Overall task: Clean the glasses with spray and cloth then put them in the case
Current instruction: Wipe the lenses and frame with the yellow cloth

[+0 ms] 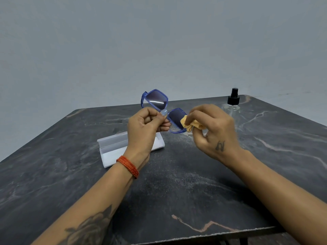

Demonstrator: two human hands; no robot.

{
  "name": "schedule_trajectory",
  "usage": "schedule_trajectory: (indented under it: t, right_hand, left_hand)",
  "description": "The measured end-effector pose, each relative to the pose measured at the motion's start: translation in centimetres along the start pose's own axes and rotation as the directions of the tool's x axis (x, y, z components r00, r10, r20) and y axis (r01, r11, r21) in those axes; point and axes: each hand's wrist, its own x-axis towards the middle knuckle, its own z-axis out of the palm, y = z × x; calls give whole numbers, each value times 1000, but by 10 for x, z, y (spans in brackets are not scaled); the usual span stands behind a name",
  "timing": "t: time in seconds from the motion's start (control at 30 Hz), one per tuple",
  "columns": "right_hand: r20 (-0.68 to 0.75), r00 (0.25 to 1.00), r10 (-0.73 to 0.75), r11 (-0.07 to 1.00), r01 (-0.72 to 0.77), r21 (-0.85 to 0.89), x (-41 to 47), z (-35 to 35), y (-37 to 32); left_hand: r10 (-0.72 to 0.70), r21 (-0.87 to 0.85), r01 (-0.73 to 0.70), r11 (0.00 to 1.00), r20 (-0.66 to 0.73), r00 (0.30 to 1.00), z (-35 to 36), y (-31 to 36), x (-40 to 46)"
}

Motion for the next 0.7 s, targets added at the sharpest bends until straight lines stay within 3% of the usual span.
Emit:
schedule_trajectory:
  t: [0.17,0.37,0.43,0.57,0.7]
  right_hand:
    - [-144,939,313,945,-292,148,8,-5,3]
    - [-55,801,597,716,-500,488,13,-8,5]
    - [-89,826,557,748,-453,485,13,-9,5]
    - [-127,958,259,931,-212,297,9,-4,-1]
    - [-64,994,90,966,-72,248,2,-3,-6]
  left_hand:
    - [-17,-68,16,998,-13,1000,-2,1,3]
    - [-110,-250,112,962,22,994,-4,5,5]
    - [-160,-330,161,930,29,987,-5,6,6]
    - [-214,-413,216,885,52,975,-4,6,7]
    - [-248,-462,236,855,36,968,-4,7,8]
